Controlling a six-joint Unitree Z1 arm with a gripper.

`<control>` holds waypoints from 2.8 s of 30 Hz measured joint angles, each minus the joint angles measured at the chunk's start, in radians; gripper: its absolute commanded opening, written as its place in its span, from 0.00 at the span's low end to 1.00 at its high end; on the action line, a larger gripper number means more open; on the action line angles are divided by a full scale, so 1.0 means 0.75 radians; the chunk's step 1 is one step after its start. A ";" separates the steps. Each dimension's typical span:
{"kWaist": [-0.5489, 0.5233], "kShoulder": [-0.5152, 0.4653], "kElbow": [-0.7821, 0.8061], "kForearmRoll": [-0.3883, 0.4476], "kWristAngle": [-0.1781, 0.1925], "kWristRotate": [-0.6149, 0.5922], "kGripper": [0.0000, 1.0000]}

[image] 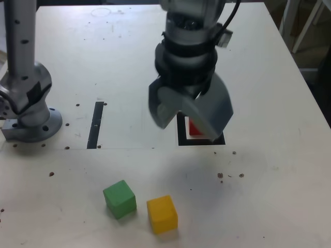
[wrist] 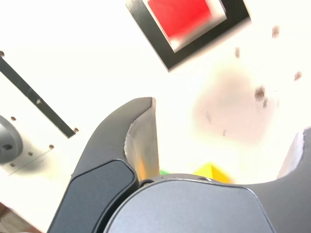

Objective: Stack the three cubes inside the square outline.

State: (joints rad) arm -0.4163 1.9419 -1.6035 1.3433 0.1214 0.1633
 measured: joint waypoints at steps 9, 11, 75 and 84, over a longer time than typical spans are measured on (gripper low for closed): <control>-0.203 0.011 -0.036 0.000 -0.008 0.100 0.97; -0.242 0.027 -0.048 -0.004 -0.008 0.119 0.97; -0.399 0.220 0.095 -0.206 0.036 0.065 0.38; -0.307 0.217 -0.073 -0.029 0.097 0.062 0.39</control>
State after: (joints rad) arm -0.6465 2.1048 -1.6584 1.3219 0.1942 0.2096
